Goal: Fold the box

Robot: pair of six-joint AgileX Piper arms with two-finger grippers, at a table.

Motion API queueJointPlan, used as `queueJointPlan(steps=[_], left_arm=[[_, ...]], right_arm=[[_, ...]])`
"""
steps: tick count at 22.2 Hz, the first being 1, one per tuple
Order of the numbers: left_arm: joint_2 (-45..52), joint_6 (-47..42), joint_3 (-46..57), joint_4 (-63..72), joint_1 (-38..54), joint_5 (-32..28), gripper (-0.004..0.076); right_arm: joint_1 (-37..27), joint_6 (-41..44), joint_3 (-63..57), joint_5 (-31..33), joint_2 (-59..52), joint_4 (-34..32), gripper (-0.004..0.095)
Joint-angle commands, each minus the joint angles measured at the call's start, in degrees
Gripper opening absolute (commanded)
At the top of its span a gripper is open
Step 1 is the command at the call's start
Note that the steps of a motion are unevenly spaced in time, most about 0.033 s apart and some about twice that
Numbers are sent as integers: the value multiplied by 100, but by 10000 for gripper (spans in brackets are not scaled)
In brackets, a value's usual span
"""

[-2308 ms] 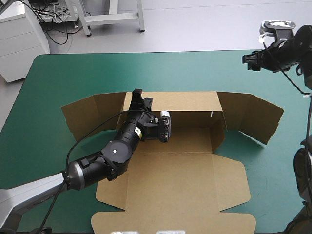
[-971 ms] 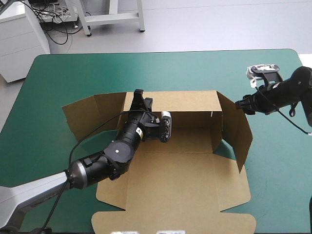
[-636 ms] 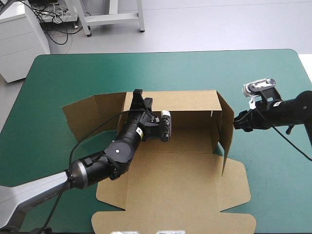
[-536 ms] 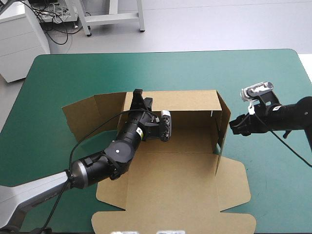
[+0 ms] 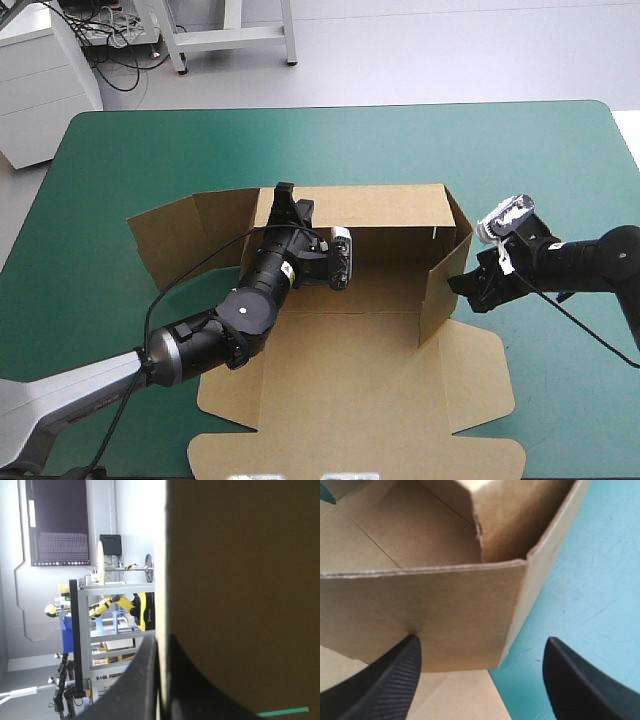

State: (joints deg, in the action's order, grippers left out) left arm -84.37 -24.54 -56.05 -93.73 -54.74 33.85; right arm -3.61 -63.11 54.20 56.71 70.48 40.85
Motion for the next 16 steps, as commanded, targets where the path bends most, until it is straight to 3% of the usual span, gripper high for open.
queueJointPlan(steps=[1,8,12,16], left_arm=[[179,-153,-144,-459,-47,-9,-32],[179,-399,-166,-635,-47,12,-32],[179,-430,-166,-635,-47,0,-32],[179,-456,-166,-635,-47,55,-32]], right_arm=[[-22,-407,95,-237,-88,638,679],[-22,-578,95,-170,370,1177,680],[297,-530,95,-185,369,1051,677],[790,76,95,-909,369,678,670]])
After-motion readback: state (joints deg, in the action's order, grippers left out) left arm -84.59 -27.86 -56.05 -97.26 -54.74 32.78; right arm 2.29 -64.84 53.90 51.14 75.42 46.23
